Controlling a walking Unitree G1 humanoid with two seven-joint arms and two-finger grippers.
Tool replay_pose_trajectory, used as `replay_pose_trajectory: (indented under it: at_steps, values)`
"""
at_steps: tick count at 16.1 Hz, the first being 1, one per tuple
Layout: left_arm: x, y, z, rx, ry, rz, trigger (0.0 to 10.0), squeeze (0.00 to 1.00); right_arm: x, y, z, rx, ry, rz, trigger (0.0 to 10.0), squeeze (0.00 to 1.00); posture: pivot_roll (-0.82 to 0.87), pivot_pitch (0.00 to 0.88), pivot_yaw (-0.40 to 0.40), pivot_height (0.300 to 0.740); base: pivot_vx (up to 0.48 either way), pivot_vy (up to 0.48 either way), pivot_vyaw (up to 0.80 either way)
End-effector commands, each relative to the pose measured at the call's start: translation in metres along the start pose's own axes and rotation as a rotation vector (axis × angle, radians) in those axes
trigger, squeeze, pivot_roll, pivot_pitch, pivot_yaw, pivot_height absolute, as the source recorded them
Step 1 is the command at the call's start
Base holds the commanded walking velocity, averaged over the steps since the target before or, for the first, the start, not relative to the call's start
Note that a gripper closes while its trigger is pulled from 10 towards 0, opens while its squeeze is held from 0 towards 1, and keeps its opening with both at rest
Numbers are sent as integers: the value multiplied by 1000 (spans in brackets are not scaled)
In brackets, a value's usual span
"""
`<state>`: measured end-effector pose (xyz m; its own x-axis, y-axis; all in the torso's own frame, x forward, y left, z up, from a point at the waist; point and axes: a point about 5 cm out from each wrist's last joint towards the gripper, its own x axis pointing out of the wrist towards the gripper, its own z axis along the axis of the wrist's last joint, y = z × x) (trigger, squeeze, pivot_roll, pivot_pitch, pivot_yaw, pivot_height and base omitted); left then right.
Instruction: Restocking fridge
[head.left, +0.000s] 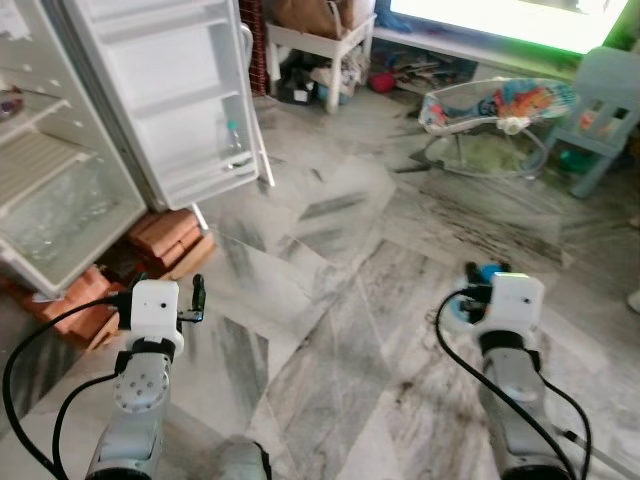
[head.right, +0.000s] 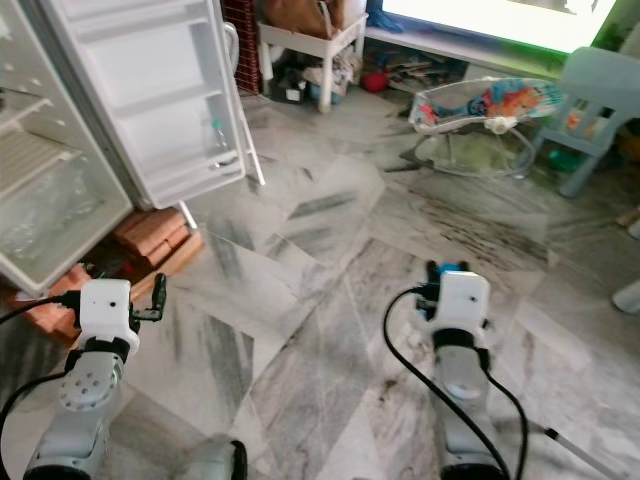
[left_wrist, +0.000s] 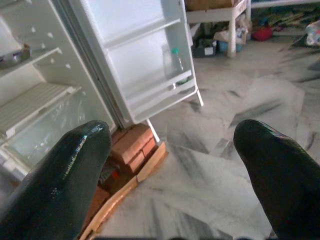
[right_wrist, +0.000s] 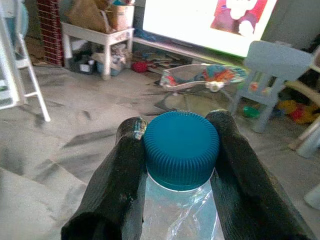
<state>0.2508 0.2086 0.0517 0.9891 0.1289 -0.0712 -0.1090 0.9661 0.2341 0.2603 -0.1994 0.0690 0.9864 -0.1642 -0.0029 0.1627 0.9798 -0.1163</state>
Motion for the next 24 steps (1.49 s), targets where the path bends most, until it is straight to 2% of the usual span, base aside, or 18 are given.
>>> replay_pose_trajectory:
  at_steps: [1,5,9,12,15,24]
  values:
    - [-1,2,2,6,-3,18,10000,0,5,5,12,0,-55,39,10000,0,73,95,-39,740,0,0,0]
    - [0,2,1,-3,-4,27,10000,0,9,18,22,10,-103,128,10000,0,80,92,-49,740,215,0,425]
    - [4,-1,4,-8,-12,11,10000,0,9,20,22,16,-106,145,10000,0,69,84,-42,740,334,0,591]
    - [8,0,7,-11,-26,12,10000,0,11,24,25,-5,-118,182,10000,0,68,84,-42,740,435,0,0]
    - [8,-1,6,-13,-23,13,10000,0,12,28,26,17,-117,192,10000,0,72,87,-44,740,480,0,0]
    - [6,-5,5,-21,-18,17,10000,0,16,32,29,8,-134,262,10000,0,84,91,-66,740,480,0,0]
